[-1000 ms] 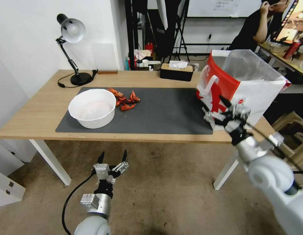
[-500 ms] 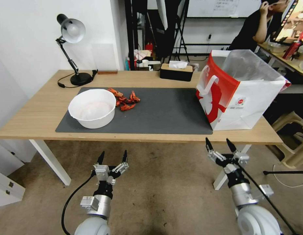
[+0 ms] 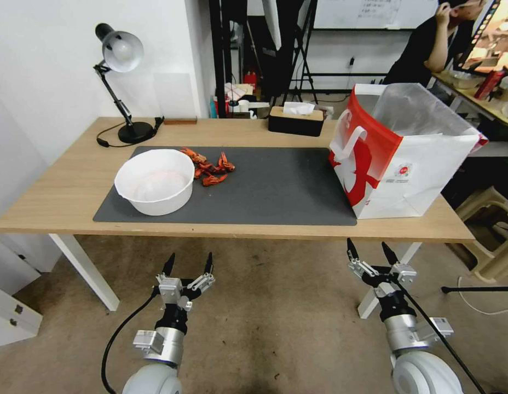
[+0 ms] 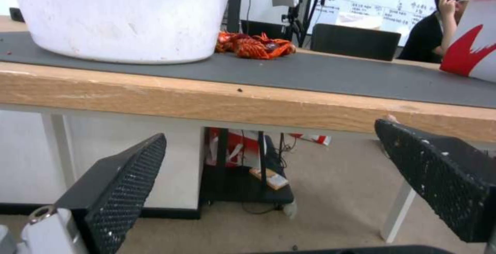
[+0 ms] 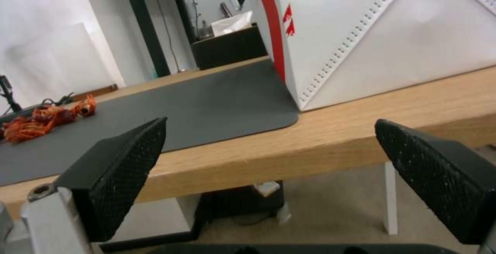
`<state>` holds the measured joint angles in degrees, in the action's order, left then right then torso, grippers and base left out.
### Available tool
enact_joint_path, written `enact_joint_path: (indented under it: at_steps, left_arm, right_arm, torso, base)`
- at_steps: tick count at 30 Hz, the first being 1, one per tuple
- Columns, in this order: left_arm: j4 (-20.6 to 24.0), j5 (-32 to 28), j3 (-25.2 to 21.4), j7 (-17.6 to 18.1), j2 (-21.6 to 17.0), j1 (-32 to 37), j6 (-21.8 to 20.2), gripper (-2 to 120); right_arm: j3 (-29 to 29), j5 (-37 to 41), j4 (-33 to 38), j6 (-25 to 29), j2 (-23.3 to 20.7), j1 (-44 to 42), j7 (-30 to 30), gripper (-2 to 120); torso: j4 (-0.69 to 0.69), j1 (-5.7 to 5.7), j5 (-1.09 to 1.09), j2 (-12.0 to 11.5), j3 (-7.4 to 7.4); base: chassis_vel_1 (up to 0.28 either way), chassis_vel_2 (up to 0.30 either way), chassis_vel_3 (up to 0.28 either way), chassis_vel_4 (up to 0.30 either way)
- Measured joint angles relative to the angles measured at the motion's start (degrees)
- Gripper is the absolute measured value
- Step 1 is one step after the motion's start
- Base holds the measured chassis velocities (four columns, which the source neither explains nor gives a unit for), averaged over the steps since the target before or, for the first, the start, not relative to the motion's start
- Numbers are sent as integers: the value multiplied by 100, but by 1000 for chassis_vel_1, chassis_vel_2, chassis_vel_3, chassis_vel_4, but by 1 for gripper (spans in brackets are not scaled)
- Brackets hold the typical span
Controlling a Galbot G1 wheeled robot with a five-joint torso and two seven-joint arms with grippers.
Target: Close the takeout container lid, then place the container into the takeout bag.
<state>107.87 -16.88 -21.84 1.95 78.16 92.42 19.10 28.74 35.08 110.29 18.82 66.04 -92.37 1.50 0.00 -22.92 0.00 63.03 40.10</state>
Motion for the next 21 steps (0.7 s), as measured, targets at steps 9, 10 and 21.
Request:
enact_joint_path:
  at_steps: [9, 10, 21]
  left_arm:
    - [-5, 0, -4, -3, -8, -6, 1, 100]
    - [-5, 0, -4, -3, -8, -6, 1, 100]
    - [-6, 2, -4, -3, -7, -6, 1, 100]
  right_arm:
    - [-9, 11, 5, -14, 2, 7, 11, 100]
    - [-9, 12, 7, -15, 2, 8, 11, 100]
    - [-12, 17, 12, -21, -1, 11, 11, 100]
  torso:
    - [0, 0, 0, 0, 0]
    - [0, 0, 0, 0, 0]
    - [0, 0, 0, 0, 0]
  base:
    - [0, 0, 0, 0]
    - [0, 0, 0, 0]
    - [0, 0, 0, 0]
